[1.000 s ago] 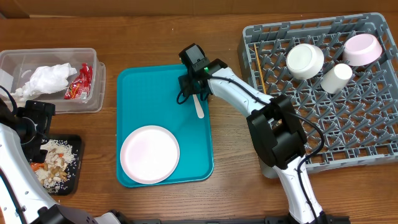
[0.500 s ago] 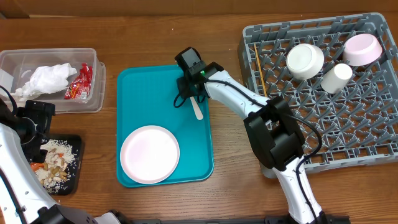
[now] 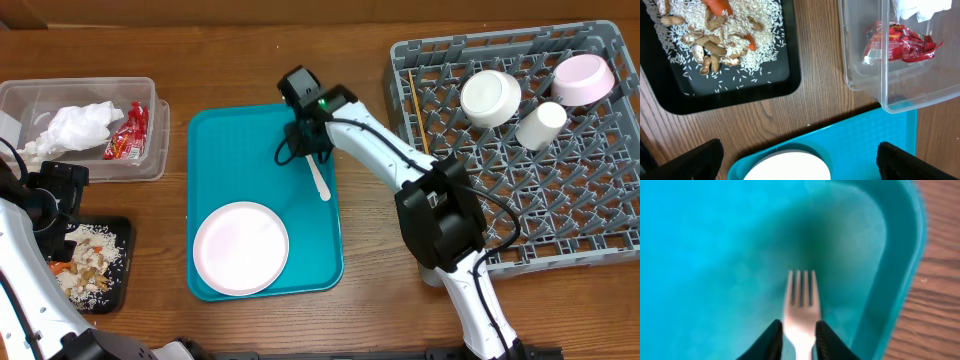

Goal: Sort waste into correct bins and load items into the dishwasher
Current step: 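Lower the right gripper and grasp the white fork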

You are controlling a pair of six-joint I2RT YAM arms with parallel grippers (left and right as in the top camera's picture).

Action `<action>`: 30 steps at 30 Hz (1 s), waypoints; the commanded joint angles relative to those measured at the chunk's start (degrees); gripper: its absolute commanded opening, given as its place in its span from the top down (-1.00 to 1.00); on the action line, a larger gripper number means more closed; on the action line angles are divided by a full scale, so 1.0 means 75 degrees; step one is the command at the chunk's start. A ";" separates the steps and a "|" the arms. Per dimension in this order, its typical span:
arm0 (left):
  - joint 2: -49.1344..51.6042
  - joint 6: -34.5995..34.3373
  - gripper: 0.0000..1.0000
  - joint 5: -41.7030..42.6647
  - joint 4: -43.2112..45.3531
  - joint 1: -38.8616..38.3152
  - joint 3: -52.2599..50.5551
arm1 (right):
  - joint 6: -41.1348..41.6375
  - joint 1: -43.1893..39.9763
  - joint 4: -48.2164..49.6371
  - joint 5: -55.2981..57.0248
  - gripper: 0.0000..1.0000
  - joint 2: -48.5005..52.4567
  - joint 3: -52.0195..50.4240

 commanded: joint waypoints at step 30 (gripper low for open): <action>0.0032 0.0061 -1.00 -0.0058 0.0009 -0.0015 0.0058 | -0.0236 0.0207 0.0831 -0.0291 -0.03 0.0000 -0.0962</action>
